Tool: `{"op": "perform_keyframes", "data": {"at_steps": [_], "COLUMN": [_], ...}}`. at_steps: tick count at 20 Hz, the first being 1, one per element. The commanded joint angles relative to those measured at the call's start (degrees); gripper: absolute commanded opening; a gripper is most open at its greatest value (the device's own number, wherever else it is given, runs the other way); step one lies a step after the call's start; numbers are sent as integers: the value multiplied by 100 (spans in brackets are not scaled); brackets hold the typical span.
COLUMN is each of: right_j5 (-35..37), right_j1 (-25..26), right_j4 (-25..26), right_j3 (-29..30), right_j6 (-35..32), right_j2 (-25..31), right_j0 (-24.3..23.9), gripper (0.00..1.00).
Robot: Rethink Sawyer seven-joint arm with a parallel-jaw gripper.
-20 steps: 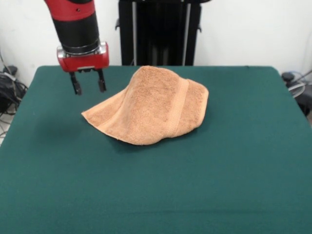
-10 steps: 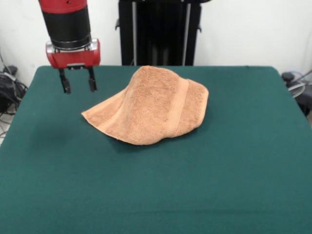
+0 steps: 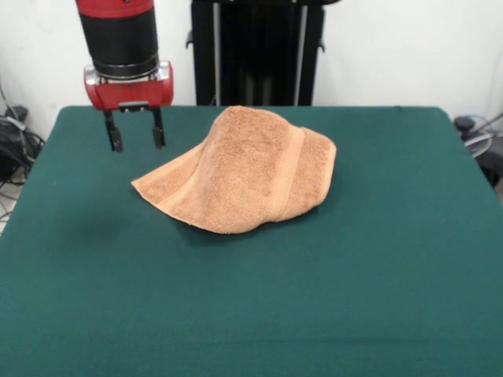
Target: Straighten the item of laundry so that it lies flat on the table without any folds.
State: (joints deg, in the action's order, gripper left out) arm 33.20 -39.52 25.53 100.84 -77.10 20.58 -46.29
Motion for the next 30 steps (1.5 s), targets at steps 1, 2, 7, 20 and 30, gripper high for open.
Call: {"op": "perform_keyframes", "data": {"at_steps": [1, 2, 7, 20, 30], "right_j5": [-151, -205, -276, -347, 98], "right_j1": [-22, 53, 333, 911, 739], "right_j4": [428, 444, 480, 485, 433], "right_j3": [-6, -17, -73, -370, -822], "right_j6": [-294, -319, -377, -346, 168], "right_j2": [-115, -136, -228, -290, 35], "right_j0": [338, 351, 406, 445, 360], "gripper": [100, 100, 100, 100, 100]}}
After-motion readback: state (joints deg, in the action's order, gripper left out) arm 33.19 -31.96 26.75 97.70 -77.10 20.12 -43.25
